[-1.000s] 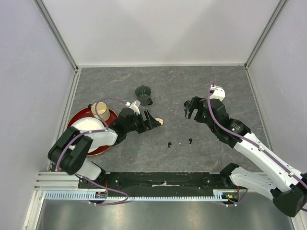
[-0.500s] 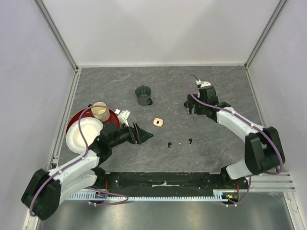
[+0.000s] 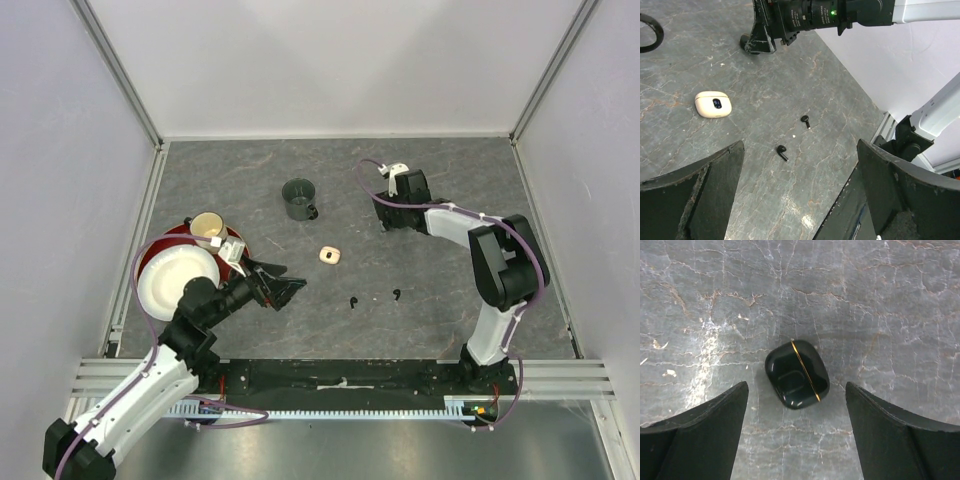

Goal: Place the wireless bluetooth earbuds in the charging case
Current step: Pick up the charging case at the center of the board.

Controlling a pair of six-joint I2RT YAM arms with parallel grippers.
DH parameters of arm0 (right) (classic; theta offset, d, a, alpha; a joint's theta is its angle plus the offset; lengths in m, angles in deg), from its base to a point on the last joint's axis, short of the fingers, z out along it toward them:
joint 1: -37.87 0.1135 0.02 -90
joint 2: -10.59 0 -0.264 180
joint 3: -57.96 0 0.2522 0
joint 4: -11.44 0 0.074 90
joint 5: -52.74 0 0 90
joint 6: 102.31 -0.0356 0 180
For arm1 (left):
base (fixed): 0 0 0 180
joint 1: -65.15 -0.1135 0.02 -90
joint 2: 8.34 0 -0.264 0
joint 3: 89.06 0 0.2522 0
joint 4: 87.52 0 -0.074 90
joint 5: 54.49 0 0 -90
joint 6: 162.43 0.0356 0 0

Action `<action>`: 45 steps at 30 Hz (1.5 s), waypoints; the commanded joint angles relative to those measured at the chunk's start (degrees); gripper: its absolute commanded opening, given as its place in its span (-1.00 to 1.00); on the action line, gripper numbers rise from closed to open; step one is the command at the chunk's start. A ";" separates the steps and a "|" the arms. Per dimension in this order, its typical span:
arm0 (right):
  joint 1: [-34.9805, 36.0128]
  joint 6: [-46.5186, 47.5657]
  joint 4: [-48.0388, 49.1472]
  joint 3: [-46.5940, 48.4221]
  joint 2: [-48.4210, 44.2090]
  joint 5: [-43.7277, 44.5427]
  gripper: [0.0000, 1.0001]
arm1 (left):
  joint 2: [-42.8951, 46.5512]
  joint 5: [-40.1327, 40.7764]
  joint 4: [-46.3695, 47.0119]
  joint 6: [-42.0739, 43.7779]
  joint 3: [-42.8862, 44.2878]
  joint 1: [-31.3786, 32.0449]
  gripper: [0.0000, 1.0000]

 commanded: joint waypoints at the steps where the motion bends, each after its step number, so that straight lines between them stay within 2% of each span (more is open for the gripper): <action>1: -0.02 4.82 2.51 3.33 3.46 -1.15 0.66 | -0.13 1.27 -2.70 1.41 0.25 0.01 0.99; 2: -0.11 5.26 2.60 3.33 3.90 -1.41 0.60 | -0.57 0.73 -2.44 1.32 0.42 0.01 0.99; 9: -0.46 8.43 0.14 3.95 5.92 -1.94 0.55 | -2.15 -0.50 -2.52 2.46 2.97 0.01 1.00; 14: -0.90 11.59 -3.63 5.00 7.94 -2.91 0.39 | -1.19 -0.50 -2.52 3.78 3.23 -0.08 0.99; 18: -1.42 11.33 -5.57 4.74 8.39 -4.39 0.29 | -0.31 2.56 -3.92 3.70 3.06 0.01 1.00; 21: -1.78 10.63 -6.18 4.04 7.95 -4.49 0.28 | 0.31 5.55 -5.68 1.68 3.23 0.01 1.00; 27: -2.83 10.10 -7.06 2.98 6.72 -6.60 0.46 | 0.40 5.65 -7.53 1.50 4.29 -0.08 1.00; 38: -5.99 9.05 -8.39 2.54 6.10 -12.67 0.21 | 0.57 5.91 -5.34 -1.31 3.33 -0.08 1.00; 41: -5.91 8.43 -8.91 2.19 5.31 -13.98 0.03 | 0.84 7.32 -5.16 -3.42 2.97 -0.08 0.99; 42: -5.91 8.08 -9.00 2.19 4.53 -13.90 -0.17 | 0.75 7.23 -4.90 -4.12 2.88 -0.08 0.99; 45: -5.91 6.33 -8.91 1.84 1.72 -14.94 -0.45 | 0.40 5.92 -4.46 -4.92 2.88 0.01 1.00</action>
